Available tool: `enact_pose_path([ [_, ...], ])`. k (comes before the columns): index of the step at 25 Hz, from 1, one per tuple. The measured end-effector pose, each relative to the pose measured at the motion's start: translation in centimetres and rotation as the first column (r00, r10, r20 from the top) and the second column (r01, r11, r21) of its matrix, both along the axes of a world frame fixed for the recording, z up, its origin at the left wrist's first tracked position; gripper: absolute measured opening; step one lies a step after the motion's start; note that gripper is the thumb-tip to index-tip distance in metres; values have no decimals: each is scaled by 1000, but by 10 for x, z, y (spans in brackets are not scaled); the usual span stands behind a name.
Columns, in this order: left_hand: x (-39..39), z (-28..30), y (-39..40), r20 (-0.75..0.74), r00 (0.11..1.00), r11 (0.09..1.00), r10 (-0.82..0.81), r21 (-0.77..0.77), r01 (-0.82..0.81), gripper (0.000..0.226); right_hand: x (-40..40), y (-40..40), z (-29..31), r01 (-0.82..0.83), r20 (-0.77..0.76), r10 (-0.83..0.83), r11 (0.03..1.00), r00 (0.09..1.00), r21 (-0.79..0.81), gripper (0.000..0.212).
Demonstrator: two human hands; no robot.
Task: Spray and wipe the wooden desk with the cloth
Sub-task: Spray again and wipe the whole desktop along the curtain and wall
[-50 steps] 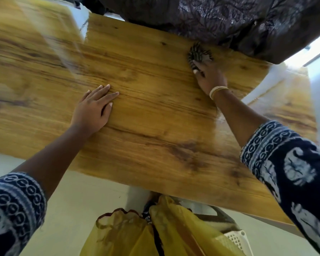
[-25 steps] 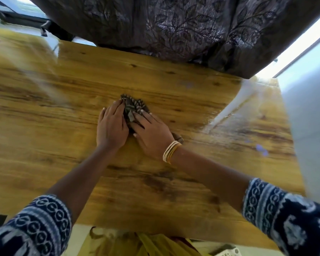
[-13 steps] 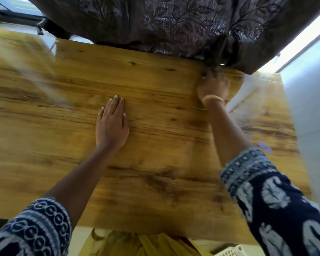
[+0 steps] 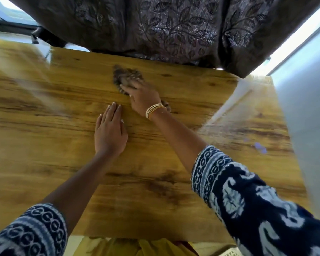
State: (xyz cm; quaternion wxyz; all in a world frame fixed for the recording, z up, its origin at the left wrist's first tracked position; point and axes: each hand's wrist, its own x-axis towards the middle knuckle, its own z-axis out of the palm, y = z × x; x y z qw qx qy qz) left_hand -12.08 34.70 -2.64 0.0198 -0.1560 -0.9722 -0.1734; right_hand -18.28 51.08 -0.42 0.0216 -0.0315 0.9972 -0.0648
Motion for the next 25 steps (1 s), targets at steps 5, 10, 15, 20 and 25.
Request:
enact_pose_path([
  [5, 1, 0, 0, 19, 1000, 1000, -2, 0, 2, 51, 35, 114, 3, 411, -88, -409, 912, 908, 4, 62],
  [10, 1, 2, 2, 28, 1000, 1000, 10, -18, -10, 52, 67, 157, 15, 932, 11, -943, 326, 332, -161, 56],
  [15, 0, 2, 2, 19, 1000, 1000, 14, -12, -14, 52, -30, 20, 12, 469, -21, -472, 880, 881, -77, 55],
  [20, 1, 4, 2, 22, 999, 1000, 26, -6, -25, 52, -65, -68, 18, -117, 88, 132, 980, 987, -158, 51],
  [25, 0, 1, 0, 40, 999, 1000, 7, -1, -7, 52, -23, 57, 2, 260, -40, -267, 957, 963, -129, 53],
])
